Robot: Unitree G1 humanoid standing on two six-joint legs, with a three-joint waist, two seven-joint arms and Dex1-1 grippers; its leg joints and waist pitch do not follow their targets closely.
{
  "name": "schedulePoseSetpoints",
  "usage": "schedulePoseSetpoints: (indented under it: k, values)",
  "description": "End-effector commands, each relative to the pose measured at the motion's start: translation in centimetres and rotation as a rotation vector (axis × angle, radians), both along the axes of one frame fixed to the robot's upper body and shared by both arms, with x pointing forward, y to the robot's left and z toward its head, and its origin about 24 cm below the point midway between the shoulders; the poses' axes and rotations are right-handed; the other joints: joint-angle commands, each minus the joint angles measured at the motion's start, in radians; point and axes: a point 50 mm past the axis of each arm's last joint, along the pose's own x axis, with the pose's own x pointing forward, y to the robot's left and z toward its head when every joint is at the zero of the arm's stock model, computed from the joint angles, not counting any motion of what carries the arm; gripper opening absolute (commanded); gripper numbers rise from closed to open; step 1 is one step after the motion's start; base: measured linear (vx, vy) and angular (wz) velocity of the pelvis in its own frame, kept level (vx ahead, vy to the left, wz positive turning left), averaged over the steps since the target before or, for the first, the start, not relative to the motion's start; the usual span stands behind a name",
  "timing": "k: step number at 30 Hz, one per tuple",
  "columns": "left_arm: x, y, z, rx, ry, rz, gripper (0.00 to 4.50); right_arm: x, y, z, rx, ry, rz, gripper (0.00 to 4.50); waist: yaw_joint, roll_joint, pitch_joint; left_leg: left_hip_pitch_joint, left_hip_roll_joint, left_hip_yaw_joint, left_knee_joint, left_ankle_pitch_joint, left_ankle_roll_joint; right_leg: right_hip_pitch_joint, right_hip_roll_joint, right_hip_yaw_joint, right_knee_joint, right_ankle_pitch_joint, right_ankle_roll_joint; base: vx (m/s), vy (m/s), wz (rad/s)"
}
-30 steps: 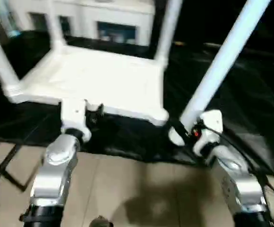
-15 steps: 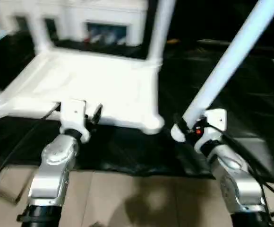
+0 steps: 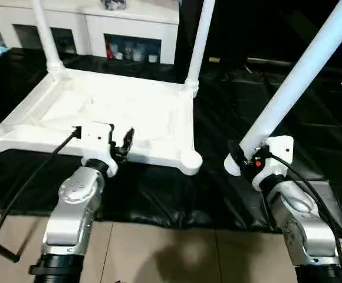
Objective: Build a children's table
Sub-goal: Move to table
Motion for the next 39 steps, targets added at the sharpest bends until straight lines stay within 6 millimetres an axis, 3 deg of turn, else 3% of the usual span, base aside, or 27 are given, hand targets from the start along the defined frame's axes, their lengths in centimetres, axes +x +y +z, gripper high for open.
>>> schedulePoseSetpoints:
  k: [1,2,3,4,6,7,8,9,10,11,13,14,15,18,21,23,25,27,30,31,32,33,35,36,37,38,39]
  values:
    - [-0.1,-0.1,0.2,-0.006,-0.002,-0.004,2.81,0.2,0.0,1.0,-0.016,-0.036,0.01,1.91,-0.005,0.009,-0.066,0.018,0.038,-0.015,-0.082,0.063,0.197,0.048,-0.021,0.007,-0.032,-0.031,-0.222,0.119,0.027,0.0]
    - [0.0,-0.1,0.3,-0.006,-0.004,-0.004,2.81,0.3,0.0,1.0,-0.016,-0.036,0.014,1.91,-0.011,0.011,-0.07,0.033,0.038,-0.023,-0.076,0.12,0.257,0.038,-0.017,-0.001,-0.023,0.009,-0.218,0.066,0.015,0.01]
    - [0.1,-0.1,0.4,-0.005,-0.005,-0.005,2.81,0.3,0.0,1.1,-0.016,-0.037,0.015,1.91,-0.011,0.008,-0.07,0.036,0.036,-0.024,-0.072,0.14,0.292,0.037,-0.02,-0.001,-0.022,0.018,-0.221,0.055,0.007,0.02]
    - [0.1,-0.1,0.4,-0.004,-0.005,-0.007,2.81,0.3,0.0,1.0,-0.017,-0.036,0.013,1.91,-0.008,0.012,-0.07,0.033,0.032,-0.022,-0.07,0.147,0.302,0.04,-0.022,0.0,-0.023,0.016,-0.223,0.0,0.0,0.0]
    - [0.2,-0.1,0.4,-0.004,-0.006,-0.009,2.81,0.3,-0.1,1.0,-0.018,-0.035,0.01,1.91,0.001,0.003,-0.069,0.009,0.019,-0.01,-0.063,0.153,0.302,0.065,-0.03,0.01,-0.033,-0.005,-0.235,0.0,0.0,0.0]
    - [0.2,-0.1,0.4,-0.004,-0.006,-0.009,2.81,0.3,-0.1,1.0,-0.018,-0.035,0.01,1.91,0.001,0.003,-0.069,0.009,0.019,-0.01,-0.063,0.153,0.302,0.065,-0.03,0.01,-0.033,-0.005,-0.235,0.0,0.0,0.0]
    - [0.2,-0.3,0.4,0.002,-0.005,-0.021,2.81,0.2,-0.2,0.8,-0.013,-0.031,-0.004,1.91,0.007,0.016,-0.067,0.013,0.021,-0.012,-0.067,0.145,0.287,0.065,-0.028,0.006,-0.035,-0.031,-0.241,0.0,0.0,0.0]
    - [0.2,-0.3,0.4,0.005,-0.004,-0.028,2.81,0.1,-0.1,0.8,-0.011,-0.029,-0.006,1.91,0.005,0.015,-0.066,0.019,0.024,-0.015,-0.07,0.143,0.286,0.061,-0.024,0.001,-0.036,-0.037,-0.24,0.0,0.0,0.0]
    - [0.1,-0.4,0.4,0.006,-0.003,-0.033,2.81,0.0,-0.1,0.7,-0.01,-0.027,-0.007,1.91,0.002,0.021,-0.067,0.032,0.029,-0.023,-0.072,0.152,0.291,0.054,-0.02,-0.007,-0.029,-0.03,-0.238,0.0,0.0,0.0]
    - [0.1,-0.4,0.4,0.007,-0.003,-0.035,2.81,0.0,0.0,0.7,-0.008,-0.026,-0.005,1.91,-0.004,0.018,-0.066,0.04,0.033,-0.031,-0.072,0.161,0.309,0.05,-0.017,-0.012,-0.027,-0.025,-0.229,0.0,0.0,0.0]
    - [0.1,-0.4,0.4,0.007,-0.002,-0.035,2.81,-0.1,0.0,0.7,-0.007,-0.025,-0.003,1.91,-0.003,0.019,-0.068,0.041,0.031,-0.032,-0.069,0.164,0.321,0.052,-0.02,-0.012,-0.029,-0.025,-0.225,0.0,0.0,0.0]
    - [0.0,-0.3,0.4,0.007,0.0,-0.035,2.81,-0.2,0.2,0.6,-0.004,-0.022,0.001,1.91,0.004,0.013,-0.067,0.018,0.018,-0.023,-0.064,0.16,0.312,0.075,-0.027,-0.004,-0.04,-0.041,-0.222,0.0,0.0,0.0]
    - [0.1,-0.2,0.4,0.004,0.001,-0.034,2.81,-0.2,0.2,0.5,-0.004,-0.02,0.003,1.91,0.01,0.012,-0.067,0.004,0.012,-0.017,-0.063,0.144,0.29,0.089,-0.031,0.002,-0.048,-0.063,-0.219,0.0,0.0,0.0]
    - [0.2,-0.2,0.4,-0.005,0.001,-0.036,2.81,-0.2,0.3,0.5,-0.004,-0.019,0.004,1.91,0.012,0.015,-0.067,0.007,0.018,-0.019,-0.071,0.121,0.249,0.095,-0.022,-0.004,-0.052,-0.092,-0.211,0.0,0.0,0.0]
    - [0.2,-0.3,0.5,-0.003,0.0,-0.036,2.81,-0.3,0.3,0.6,-0.001,-0.021,0.003,1.91,0.005,0.021,-0.063,0.028,0.026,-0.03,-0.08,0.104,0.25,0.086,-0.014,-0.014,-0.05,-0.107,-0.2,0.0,0.0,0.0]
    - [0.2,-0.4,0.4,0.0,0.003,-0.04,2.81,-0.3,0.2,0.5,-0.005,-0.017,-0.004,1.91,0.007,0.018,-0.055,0.027,0.023,-0.025,-0.082,0.053,0.24,0.095,-0.021,-0.01,-0.065,-0.167,-0.2,0.0,0.0,0.0]
    - [0.0,-0.4,0.3,0.007,0.005,-0.044,2.81,-0.3,0.1,0.4,-0.009,-0.013,-0.006,1.91,0.012,0.016,-0.059,0.025,0.021,-0.02,-0.081,0.051,0.217,0.107,-0.023,-0.006,-0.07,-0.183,-0.2,0.0,0.0,0.0]
    - [0.0,-0.4,0.3,0.007,0.005,-0.044,2.81,-0.3,0.3,0.4,-0.016,-0.013,-0.001,1.91,0.011,0.017,-0.062,0.024,0.018,-0.024,-0.08,0.078,0.217,0.111,-0.017,-0.007,-0.066,-0.153,-0.194,0.0,0.0,0.0]
    - [-0.2,0.0,0.3,0.008,0.008,-0.037,2.81,-0.4,0.6,0.4,-0.044,-0.018,0.001,1.91,0.01,0.018,-0.071,0.034,0.0,-0.038,-0.067,0.191,0.274,0.112,-0.001,-0.008,-0.046,-0.039,-0.168,0.071,-0.015,0.03]
    - [-0.2,0.1,0.2,0.009,0.009,-0.036,2.81,-0.4,0.6,0.3,-0.048,-0.019,0.001,1.91,0.008,0.016,-0.073,0.043,-0.002,-0.046,-0.064,0.223,0.298,0.106,0.005,-0.01,-0.04,-0.009,-0.16,0.062,-0.013,0.08]
    - [-0.1,0.1,0.2,0.009,0.01,-0.035,2.81,-0.4,0.6,0.3,-0.039,-0.016,-0.005,1.91,0.007,0.022,-0.073,0.05,-0.002,-0.05,-0.064,0.239,0.309,0.101,0.007,-0.011,-0.034,0.004,-0.158,0.062,-0.013,0.08]
    - [-0.1,0.1,0.2,0.007,0.01,-0.035,2.81,-0.4,0.6,0.3,-0.021,-0.013,-0.014,1.91,0.001,0.02,-0.074,0.074,0.005,-0.066,-0.062,0.271,0.352,0.083,0.011,-0.012,-0.019,0.026,-0.151,0.057,-0.015,0.1]
    - [-0.1,-0.3,0.2,0.007,0.012,-0.045,2.81,-0.5,0.4,0.3,0.001,-0.01,-0.021,1.91,0.0,0.019,-0.075,0.079,0.005,-0.074,-0.054,0.303,0.388,0.08,0.009,-0.011,-0.013,0.042,-0.134,0.052,-0.025,0.08]
    - [-0.1,-0.3,0.2,0.008,0.013,-0.049,2.81,-0.6,0.3,0.3,0.001,-0.01,-0.021,1.91,0.002,0.017,-0.075,0.076,0.001,-0.073,-0.051,0.309,0.392,0.083,0.009,-0.007,-0.013,0.051,-0.127,0.0,0.0,0.0]
    - [-0.1,-0.4,0.2,0.01,0.014,-0.055,2.81,-0.6,0.3,0.3,-0.003,-0.008,-0.019,1.91,0.008,0.008,-0.072,0.042,-0.023,-0.058,-0.038,0.302,0.381,0.11,0.006,0.007,-0.024,0.069,-0.118,0.0,0.0,0.0]
    - [-0.2,-0.5,0.2,0.012,0.015,-0.058,2.81,-0.7,0.3,0.2,-0.007,-0.006,-0.018,1.91,0.017,0.004,-0.07,0.017,-0.041,-0.045,-0.028,0.276,0.361,0.134,0.005,0.022,-0.035,0.077,-0.121,0.0,0.0,0.0]
    - [-0.3,-0.5,0.2,0.013,0.016,-0.061,2.81,-0.7,0.3,0.1,-0.01,-0.004,-0.015,1.91,0.027,0.019,-0.065,0.001,-0.032,-0.044,-0.032,0.237,0.3,0.143,0.003,0.026,-0.041,0.071,-0.141,0.0,0.0,0.0]
